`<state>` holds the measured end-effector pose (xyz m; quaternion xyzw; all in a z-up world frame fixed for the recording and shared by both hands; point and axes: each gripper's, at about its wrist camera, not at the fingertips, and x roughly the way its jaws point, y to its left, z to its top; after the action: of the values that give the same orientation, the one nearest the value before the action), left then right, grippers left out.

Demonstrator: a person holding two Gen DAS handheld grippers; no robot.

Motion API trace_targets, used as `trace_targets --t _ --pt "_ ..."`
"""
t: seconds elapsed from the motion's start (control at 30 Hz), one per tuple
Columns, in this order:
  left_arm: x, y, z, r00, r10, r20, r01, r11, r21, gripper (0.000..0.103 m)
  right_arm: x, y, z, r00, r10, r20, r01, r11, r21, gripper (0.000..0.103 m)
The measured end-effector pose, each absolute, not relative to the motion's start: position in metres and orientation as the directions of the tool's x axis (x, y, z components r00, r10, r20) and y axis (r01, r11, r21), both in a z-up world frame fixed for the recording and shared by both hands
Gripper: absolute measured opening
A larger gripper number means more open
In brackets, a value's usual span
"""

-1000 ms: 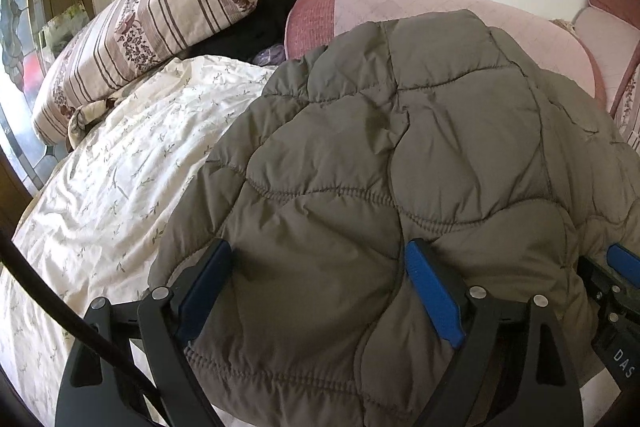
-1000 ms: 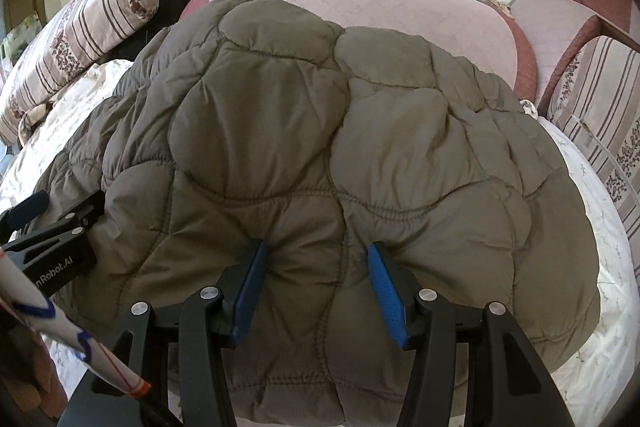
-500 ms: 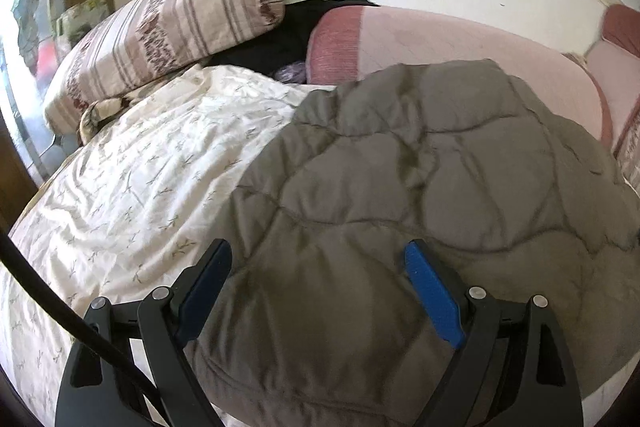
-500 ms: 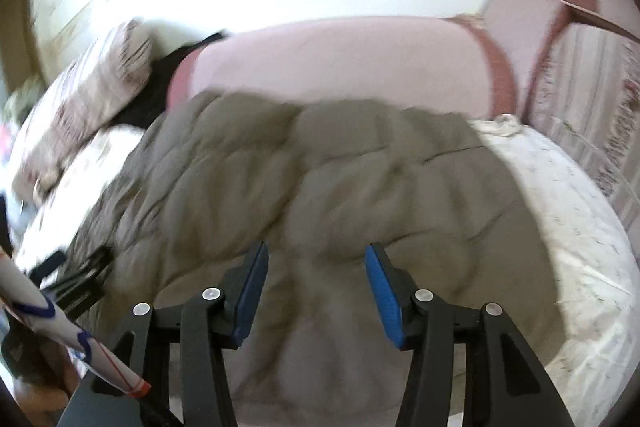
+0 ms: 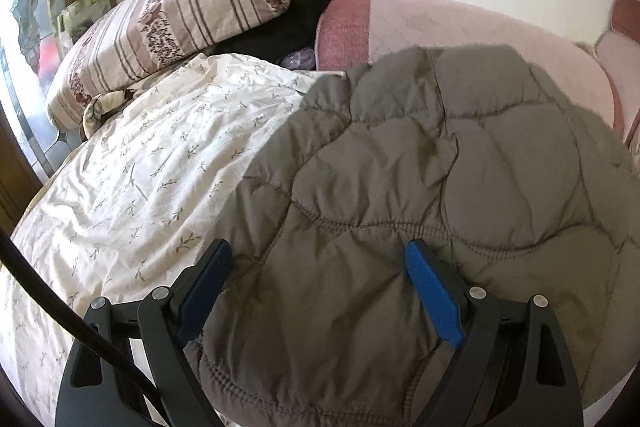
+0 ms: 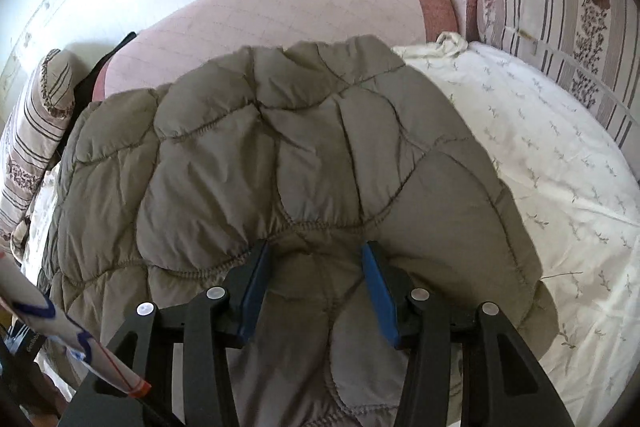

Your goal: Fold large clothes

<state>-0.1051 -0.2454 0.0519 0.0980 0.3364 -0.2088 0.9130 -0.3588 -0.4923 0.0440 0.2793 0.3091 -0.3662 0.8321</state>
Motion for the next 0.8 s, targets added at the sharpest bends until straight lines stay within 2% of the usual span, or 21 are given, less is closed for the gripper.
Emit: trace_targets --t 0.13,0.23,0.37,0.47,0.67,0.8 --pt "-0.104 -0.235 0.064 0.721 -0.311 -0.620 0.406 0.914 0.015 0.089 -0.351 -0.465 0.066 0.610 -0.462 -0.644 0.728 0.647 0.226 0.050" --pt "-0.097 -0.230 0.061 0.721 -0.276 -0.636 0.372 0.928 0.019 0.089 -0.337 -0.441 0.070 0.671 -0.404 -0.622 0.650 0.724 0.231 0.050" --pt "-0.084 -0.233 0.046 0.668 -0.247 -0.702 0.365 0.931 0.019 0.089 -0.314 -0.418 0.061 0.658 -0.383 -0.649 0.608 0.778 0.158 0.050" --pt "-0.085 -0.234 0.044 0.664 -0.244 -0.707 0.372 0.928 0.029 0.089 -0.306 -0.417 0.050 0.629 -0.378 -0.679 0.605 0.787 0.123 0.050" --pt "-0.084 -0.218 0.059 0.669 -0.269 -0.693 0.346 0.938 -0.030 0.089 -0.334 -0.431 0.067 0.697 -0.346 -0.628 0.609 0.747 0.265 0.050" --pt "-0.083 -0.206 0.067 0.680 -0.253 -0.688 0.319 0.947 -0.033 0.089 -0.359 -0.440 0.076 0.670 -0.406 -0.621 0.660 0.709 0.247 0.050"
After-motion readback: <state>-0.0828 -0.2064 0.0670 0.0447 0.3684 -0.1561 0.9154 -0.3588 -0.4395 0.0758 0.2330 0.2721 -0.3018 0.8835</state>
